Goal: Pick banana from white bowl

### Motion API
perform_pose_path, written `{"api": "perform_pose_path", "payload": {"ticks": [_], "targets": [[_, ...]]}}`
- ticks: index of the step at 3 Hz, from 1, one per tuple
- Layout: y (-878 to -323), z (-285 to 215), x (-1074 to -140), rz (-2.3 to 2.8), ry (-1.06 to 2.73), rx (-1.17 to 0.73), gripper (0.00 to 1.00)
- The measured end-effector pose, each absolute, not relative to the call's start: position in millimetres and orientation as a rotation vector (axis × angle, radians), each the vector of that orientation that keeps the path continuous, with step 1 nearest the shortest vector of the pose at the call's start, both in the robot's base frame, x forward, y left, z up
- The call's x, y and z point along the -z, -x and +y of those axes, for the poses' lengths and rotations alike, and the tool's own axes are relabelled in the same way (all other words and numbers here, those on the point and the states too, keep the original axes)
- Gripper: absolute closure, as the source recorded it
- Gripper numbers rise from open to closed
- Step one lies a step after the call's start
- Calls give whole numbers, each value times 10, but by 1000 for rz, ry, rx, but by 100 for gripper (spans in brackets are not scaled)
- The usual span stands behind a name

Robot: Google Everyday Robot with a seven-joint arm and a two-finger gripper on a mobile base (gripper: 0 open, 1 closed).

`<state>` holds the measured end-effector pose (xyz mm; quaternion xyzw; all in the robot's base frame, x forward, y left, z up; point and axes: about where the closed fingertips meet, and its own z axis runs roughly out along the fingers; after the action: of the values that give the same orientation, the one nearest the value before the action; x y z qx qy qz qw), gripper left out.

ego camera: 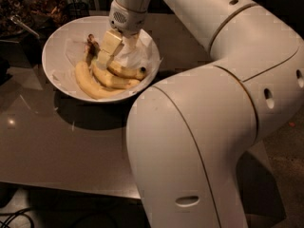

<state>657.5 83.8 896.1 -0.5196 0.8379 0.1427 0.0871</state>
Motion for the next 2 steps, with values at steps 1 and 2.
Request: {"api": "perform_pose_path", "payload": {"ticks": [1,2], "targets": [[-6606,841,-9007,2487,1551,-411,12],[-6656,880,-9092,2460,1569,-381,9]]}}
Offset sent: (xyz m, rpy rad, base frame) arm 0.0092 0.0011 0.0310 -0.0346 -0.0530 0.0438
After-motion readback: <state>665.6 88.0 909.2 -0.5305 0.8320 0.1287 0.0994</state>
